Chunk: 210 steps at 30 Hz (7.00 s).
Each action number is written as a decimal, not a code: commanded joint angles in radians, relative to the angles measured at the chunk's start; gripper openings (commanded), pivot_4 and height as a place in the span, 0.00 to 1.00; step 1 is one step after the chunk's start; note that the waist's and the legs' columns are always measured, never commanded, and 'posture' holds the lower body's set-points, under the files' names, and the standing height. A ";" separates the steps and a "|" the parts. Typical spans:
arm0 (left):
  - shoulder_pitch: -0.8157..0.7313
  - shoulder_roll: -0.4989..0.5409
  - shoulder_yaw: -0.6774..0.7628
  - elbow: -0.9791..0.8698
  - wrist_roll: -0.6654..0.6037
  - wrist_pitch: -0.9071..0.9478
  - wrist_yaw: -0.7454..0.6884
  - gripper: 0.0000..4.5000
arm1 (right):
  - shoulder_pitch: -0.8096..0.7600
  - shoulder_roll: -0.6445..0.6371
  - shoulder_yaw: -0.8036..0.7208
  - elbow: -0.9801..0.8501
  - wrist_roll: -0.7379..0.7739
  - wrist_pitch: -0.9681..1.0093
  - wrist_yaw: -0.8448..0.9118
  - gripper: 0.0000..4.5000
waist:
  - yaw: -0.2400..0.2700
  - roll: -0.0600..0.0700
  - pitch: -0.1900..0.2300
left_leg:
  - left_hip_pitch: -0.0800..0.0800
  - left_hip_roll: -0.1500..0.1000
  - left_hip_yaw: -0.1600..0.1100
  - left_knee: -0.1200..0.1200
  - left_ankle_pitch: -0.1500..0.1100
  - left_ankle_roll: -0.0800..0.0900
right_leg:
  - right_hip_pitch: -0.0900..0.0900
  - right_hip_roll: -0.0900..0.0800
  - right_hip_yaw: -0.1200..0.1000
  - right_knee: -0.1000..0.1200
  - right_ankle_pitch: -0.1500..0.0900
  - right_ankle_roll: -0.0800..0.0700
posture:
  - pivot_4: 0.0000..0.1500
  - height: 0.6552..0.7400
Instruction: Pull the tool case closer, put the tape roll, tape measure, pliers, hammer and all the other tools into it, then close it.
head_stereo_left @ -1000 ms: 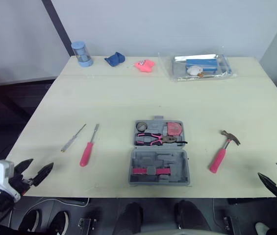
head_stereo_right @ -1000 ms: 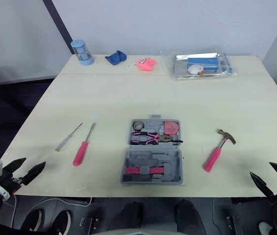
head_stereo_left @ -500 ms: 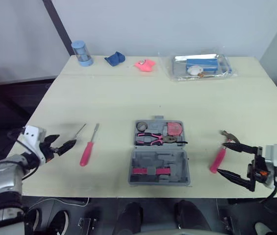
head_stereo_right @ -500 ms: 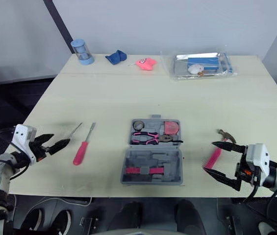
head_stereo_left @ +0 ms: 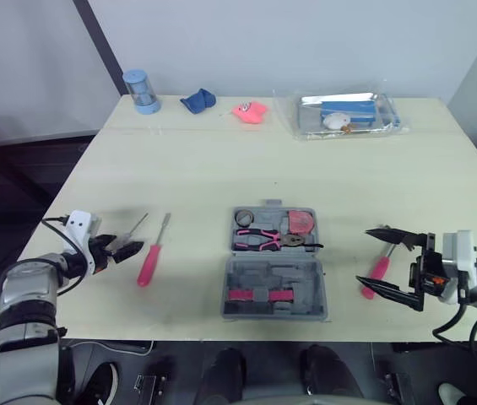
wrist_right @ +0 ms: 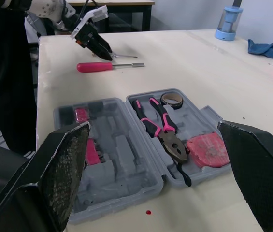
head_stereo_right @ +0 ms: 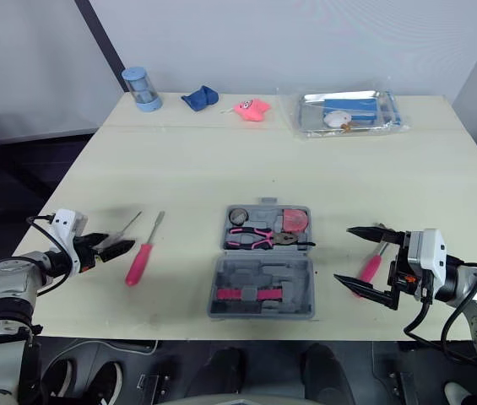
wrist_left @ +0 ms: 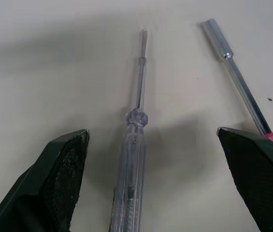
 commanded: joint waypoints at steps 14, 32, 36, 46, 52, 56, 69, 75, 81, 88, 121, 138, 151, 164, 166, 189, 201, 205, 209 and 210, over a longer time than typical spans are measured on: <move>-0.097 0.006 -0.022 0.165 0.059 -0.042 0.009 0.14 | -0.025 0.001 0.003 -0.050 0.010 -0.003 -0.002 1.00 | 0.000 0.000 0.000 | 0.000 0.000 0.000 0.000 0.000 0.000 | 0.000 0.000 0.000 0.001 0.000 0.000 | 1.00 1.00; -0.062 0.037 0.085 0.114 -0.023 -0.166 -0.050 0.03 | -0.042 0.015 0.026 -0.040 0.021 -0.010 0.010 1.00 | -0.001 0.000 0.000 | 0.000 0.000 -0.001 0.001 0.000 0.000 | 0.000 0.000 0.000 0.002 0.000 0.000 | 1.00 1.00; -0.035 0.052 0.114 0.001 -0.063 -0.137 -0.089 0.03 | -0.042 0.016 0.027 -0.045 0.021 -0.007 0.011 1.00 | 0.000 0.000 0.000 | 0.000 0.000 -0.001 0.001 0.000 0.000 | 0.000 0.000 0.000 0.002 0.000 0.000 | 1.00 1.00; 0.110 0.113 0.070 -0.571 -0.154 0.159 -0.174 0.03 | -0.046 0.022 0.028 -0.032 0.020 -0.013 0.025 1.00 | -0.001 0.000 0.000 | 0.000 0.000 -0.001 0.001 0.000 0.000 | 0.000 0.000 0.000 0.003 0.000 0.000 | 1.00 1.00; 0.080 0.164 -0.093 -0.894 -0.208 0.358 -0.286 0.03 | -0.037 0.010 -0.002 0.002 0.019 -0.031 0.049 1.00 | 0.003 0.000 0.001 | -0.001 0.000 -0.001 0.001 0.000 0.000 | 0.000 0.000 0.000 0.003 0.000 0.000 | 1.00 1.00; 0.056 0.169 -0.187 -0.993 -0.212 0.409 -0.337 0.03 | -0.035 0.016 -0.002 -0.001 0.010 -0.037 0.036 1.00 | -0.004 0.000 0.001 | 0.000 0.000 0.000 0.001 0.000 0.000 | 0.000 0.000 0.000 0.003 0.000 0.000 | 1.00 1.00; -0.061 0.064 -0.469 -1.119 -0.134 0.397 -0.368 0.03 | 0.078 -0.008 -0.086 -0.019 0.014 -0.059 0.031 1.00 | -0.001 -0.001 0.002 | -0.001 0.000 0.000 0.002 0.000 0.000 | 0.000 0.000 0.000 0.002 0.000 0.000 | 1.00 1.00; -0.080 0.029 -0.566 -1.123 -0.056 0.357 -0.365 0.03 | 0.105 -0.028 -0.112 -0.001 0.015 -0.069 0.058 1.00 | 0.001 -0.001 0.002 | -0.001 0.000 0.000 0.002 0.000 0.000 | 0.000 0.000 0.001 0.002 0.000 0.000 | 1.00 1.00; -0.148 -0.019 -0.658 -1.087 0.032 0.388 -0.348 0.03 | 0.100 -0.018 -0.094 -0.003 -0.002 -0.075 0.056 1.00 | 0.002 -0.001 0.002 | -0.001 0.000 0.000 0.003 0.000 0.000 | 0.000 0.000 0.001 0.002 0.000 0.000 | 1.00 1.00; -0.224 -0.064 -0.744 -1.039 0.111 0.458 -0.343 0.03 | 0.096 -0.006 -0.075 -0.002 -0.017 -0.090 0.047 1.00 | 0.002 -0.001 0.002 | -0.001 0.000 0.000 0.003 0.000 0.000 | 0.000 0.000 0.001 0.002 0.000 0.000 | 1.00 1.00; -0.334 -0.208 -0.898 -0.870 0.298 0.479 -0.378 0.03 | 0.110 0.030 -0.033 -0.019 -0.057 -0.135 -0.008 1.00 | 0.002 -0.001 0.002 | -0.001 -0.001 0.000 0.004 0.000 0.000 | 0.000 0.000 0.000 0.002 0.000 0.000 | 1.00 1.00; -0.335 -0.256 -0.903 -0.864 0.316 0.490 -0.382 0.03 | 0.110 0.039 -0.030 -0.019 -0.067 -0.139 -0.016 1.00 | 0.002 -0.001 0.002 | -0.001 -0.001 0.000 0.004 0.000 0.000 | 0.000 0.000 0.000 0.002 0.000 0.000 | 1.00 1.00; -0.338 -0.257 -0.897 -0.859 0.314 0.479 -0.393 0.33 | 0.115 0.038 -0.019 -0.018 -0.071 -0.145 -0.026 1.00 | 0.002 -0.001 0.002 | -0.002 -0.001 0.000 0.004 0.000 0.000 | 0.000 0.000 0.000 0.002 0.000 0.000 | 1.00 1.00; -0.339 -0.247 -0.876 -0.898 0.313 0.469 -0.385 0.38 | 0.111 0.034 -0.016 -0.010 -0.073 -0.149 -0.024 1.00 | 0.002 -0.001 0.002 | -0.001 -0.001 -0.001 0.004 0.000 0.000 | 0.000 0.000 0.001 0.003 0.000 0.000 | 1.00 1.00; -0.348 -0.247 -0.863 -0.907 0.306 0.475 -0.384 0.38 | 0.112 0.034 -0.016 -0.011 -0.072 -0.149 -0.024 1.00 | 0.002 -0.001 0.002 | -0.001 -0.001 0.000 0.004 0.000 0.000 | 0.000 0.000 0.001 0.003 0.000 0.000 | 1.00 1.00; -0.197 -0.221 -0.444 -0.841 -0.014 0.156 -0.389 0.38 | 0.102 0.042 -0.012 -0.005 -0.063 -0.144 -0.029 1.00 | -0.001 -0.001 0.002 | -0.001 -0.001 0.000 0.005 0.000 0.000 | 0.000 0.000 0.001 0.004 0.000 0.000 | 1.00 1.00; -0.062 -0.263 -0.374 -0.702 -0.119 -0.044 -0.473 0.38 | 0.084 0.043 -0.001 0.012 -0.066 -0.147 -0.022 1.00 | 0.000 -0.001 0.002 | -0.002 -0.001 -0.001 0.007 0.000 0.000 | 0.000 0.000 0.000 0.004 0.000 0.000 | 1.00 1.00; -0.057 -0.283 -0.402 -0.618 -0.069 -0.158 -0.479 0.03 | 0.075 0.042 0.002 0.019 -0.068 -0.148 -0.019 1.00 | 0.001 -0.001 0.002 | -0.001 -0.001 -0.001 0.007 0.000 0.000 | 0.000 0.000 0.000 0.005 0.000 0.000 | 1.00 1.00; -0.070 -0.303 -0.430 -0.542 -0.030 -0.237 -0.498 0.03 | 0.069 0.039 0.003 0.024 -0.067 -0.148 -0.017 1.00 | 0.002 -0.001 0.002 | -0.002 -0.001 0.000 0.007 0.000 0.000 | 0.000 0.000 0.000 0.005 0.000 0.000 | 1.00 1.00; -0.073 -0.308 -0.441 -0.515 -0.014 -0.274 -0.508 0.03 | 0.069 0.038 0.003 0.023 -0.067 -0.148 -0.017 1.00 | 0.002 -0.001 0.002 | -0.002 -0.001 -0.001 0.007 0.000 0.000 | 0.000 0.000 0.000 0.005 0.000 0.000 | 1.00 1.00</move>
